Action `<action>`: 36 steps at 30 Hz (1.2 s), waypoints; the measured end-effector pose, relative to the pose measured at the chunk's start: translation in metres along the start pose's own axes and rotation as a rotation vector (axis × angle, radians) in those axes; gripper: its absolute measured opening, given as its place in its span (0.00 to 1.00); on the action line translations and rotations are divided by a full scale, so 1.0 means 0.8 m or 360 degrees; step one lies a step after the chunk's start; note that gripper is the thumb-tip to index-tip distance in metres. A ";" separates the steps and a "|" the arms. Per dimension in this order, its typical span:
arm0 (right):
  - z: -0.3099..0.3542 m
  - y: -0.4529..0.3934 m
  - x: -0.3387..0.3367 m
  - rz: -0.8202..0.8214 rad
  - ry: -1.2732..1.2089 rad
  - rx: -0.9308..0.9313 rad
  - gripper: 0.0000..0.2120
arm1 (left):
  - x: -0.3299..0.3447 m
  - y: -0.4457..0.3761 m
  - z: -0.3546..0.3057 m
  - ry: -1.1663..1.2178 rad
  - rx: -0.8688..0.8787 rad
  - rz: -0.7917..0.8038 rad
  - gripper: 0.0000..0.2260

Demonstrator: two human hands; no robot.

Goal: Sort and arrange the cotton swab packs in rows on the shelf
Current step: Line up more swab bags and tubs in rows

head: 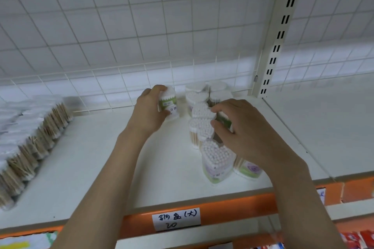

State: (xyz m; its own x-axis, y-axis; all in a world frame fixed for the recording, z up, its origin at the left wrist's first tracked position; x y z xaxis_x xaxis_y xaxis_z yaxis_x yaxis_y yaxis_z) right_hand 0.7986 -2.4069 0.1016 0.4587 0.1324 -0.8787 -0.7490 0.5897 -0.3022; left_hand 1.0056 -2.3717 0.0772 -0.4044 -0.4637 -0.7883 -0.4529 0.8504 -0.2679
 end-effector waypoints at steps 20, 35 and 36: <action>0.005 -0.021 0.013 0.0031 -0.0026 0.0063 0.15 | 0.062 -0.064 0.016 0.0003 0.0022 0.0168 0.26; 0.156 -0.026 0.052 -0.0033 0.0014 0.0033 0.16 | -0.123 0.094 0.058 -0.0053 0.0169 -0.0266 0.15; 0.173 -0.023 0.059 -0.0035 0.0008 0.0037 0.16 | -0.143 0.113 0.066 -0.0014 0.0176 -0.0299 0.14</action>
State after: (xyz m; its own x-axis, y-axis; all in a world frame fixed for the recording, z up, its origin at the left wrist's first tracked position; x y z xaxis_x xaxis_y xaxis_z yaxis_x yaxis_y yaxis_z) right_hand 0.9002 -2.3017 0.1168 0.4724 0.1152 -0.8738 -0.7276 0.6105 -0.3128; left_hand 1.0530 -2.2291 0.1140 -0.3138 -0.6149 -0.7234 -0.4296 0.7714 -0.4694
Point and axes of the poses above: each hand's wrist, its own y-axis away from the middle knuckle, its own x-axis out of the palm, z = x × y, the point moved 7 cm from there along -y, towards the middle knuckle, and after that the axes turned 5 degrees about z, right-handed, at the moved point
